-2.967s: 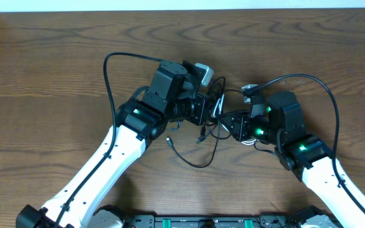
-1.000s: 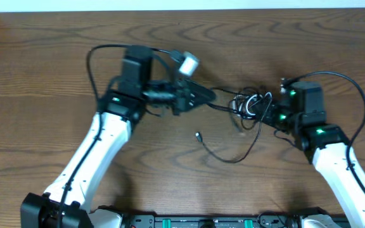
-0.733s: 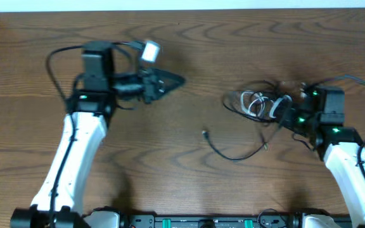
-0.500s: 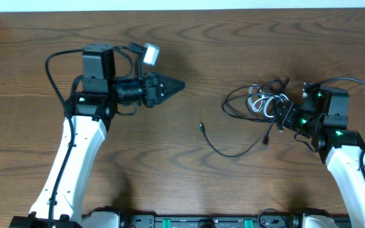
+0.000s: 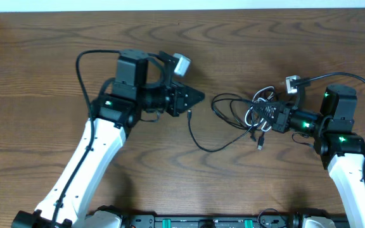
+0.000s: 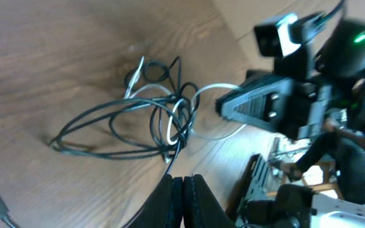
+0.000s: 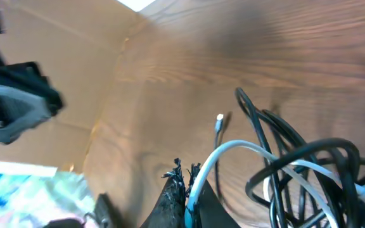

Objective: Untangle cables
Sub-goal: 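Move the left gripper right to grasp the bundle near the right gripper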

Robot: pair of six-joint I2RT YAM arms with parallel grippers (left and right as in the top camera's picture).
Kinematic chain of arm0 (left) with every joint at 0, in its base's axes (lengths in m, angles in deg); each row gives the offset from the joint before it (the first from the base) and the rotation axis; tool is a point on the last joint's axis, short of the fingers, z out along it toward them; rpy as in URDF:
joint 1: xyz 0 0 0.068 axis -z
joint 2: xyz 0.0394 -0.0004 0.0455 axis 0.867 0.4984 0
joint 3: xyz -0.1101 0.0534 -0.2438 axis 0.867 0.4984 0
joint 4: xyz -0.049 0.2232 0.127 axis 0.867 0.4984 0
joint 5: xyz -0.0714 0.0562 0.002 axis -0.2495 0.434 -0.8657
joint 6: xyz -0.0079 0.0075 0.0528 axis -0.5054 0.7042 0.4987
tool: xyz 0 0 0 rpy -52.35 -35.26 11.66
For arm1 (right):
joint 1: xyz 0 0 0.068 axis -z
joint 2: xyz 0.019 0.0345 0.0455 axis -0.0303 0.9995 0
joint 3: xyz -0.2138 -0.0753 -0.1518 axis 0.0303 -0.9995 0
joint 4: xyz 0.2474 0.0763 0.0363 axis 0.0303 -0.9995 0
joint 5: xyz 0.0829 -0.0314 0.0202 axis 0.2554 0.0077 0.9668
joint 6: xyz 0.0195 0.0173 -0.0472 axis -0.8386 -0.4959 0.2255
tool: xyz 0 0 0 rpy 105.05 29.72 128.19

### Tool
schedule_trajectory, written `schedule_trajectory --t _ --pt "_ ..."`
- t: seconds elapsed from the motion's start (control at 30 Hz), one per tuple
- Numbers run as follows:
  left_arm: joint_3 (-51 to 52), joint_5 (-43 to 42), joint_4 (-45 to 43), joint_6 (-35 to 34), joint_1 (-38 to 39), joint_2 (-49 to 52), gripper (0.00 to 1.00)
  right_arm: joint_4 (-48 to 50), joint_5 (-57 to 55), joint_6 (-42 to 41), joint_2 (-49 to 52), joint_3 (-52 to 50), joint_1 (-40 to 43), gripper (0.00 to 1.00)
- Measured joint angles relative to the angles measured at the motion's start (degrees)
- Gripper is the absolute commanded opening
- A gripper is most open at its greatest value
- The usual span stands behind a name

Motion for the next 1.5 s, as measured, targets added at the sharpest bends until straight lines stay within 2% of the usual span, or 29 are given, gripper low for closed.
schedule_trajectory --t 0.2,0.4,0.6,0.77,0.8,0.83,1.17,1.3,1.37,1.5 --pt "0.0 8.9 3.7 0.0 5.2 0.0 0.08 0.1 2.1 0.1 0.0 0.0 0.0 0.01" --pt "0.0 12.7 3.5 0.0 10.2 0.1 0.08 0.0 2.5 0.4 0.0 0.0 0.0 0.01" --pt "0.0 19.1 3.3 -4.0 13.7 2.4 0.08 -2.8 1.4 -0.6 0.0 0.0 0.0 0.01" --pt "0.0 22.6 0.4 -7.5 16.0 7.9 0.09 -11.2 -7.2 -3.8 -0.1 0.0 0.0 0.01" --pt "0.0 22.9 -0.2 -8.2 16.2 8.9 0.14 -12.1 -8.9 -4.2 -0.1 0.0 0.0 0.01" --pt "0.0 23.1 -0.7 -8.9 16.2 9.6 0.15 -12.7 -10.6 -4.4 -0.1 0.0 0.0 0.01" --pt "0.0 23.8 -2.7 -13.2 17.5 12.6 0.17 -18.9 -31.7 -5.3 -0.1 0.0 0.0 0.01" --pt "0.0 23.8 -2.8 -13.7 20.0 12.6 0.17 -22.1 -36.1 -3.9 -0.1 0.0 0.0 0.01" --pt "0.0 23.8 -2.8 -13.7 21.5 12.6 0.23 -24.4 -37.3 -2.5 -0.1 0.0 0.0 0.01" --pt "0.0 23.8 -2.9 -13.9 24.2 12.6 0.25 -24.9 -38.3 -1.0 -0.1 0.0 0.0 0.01"
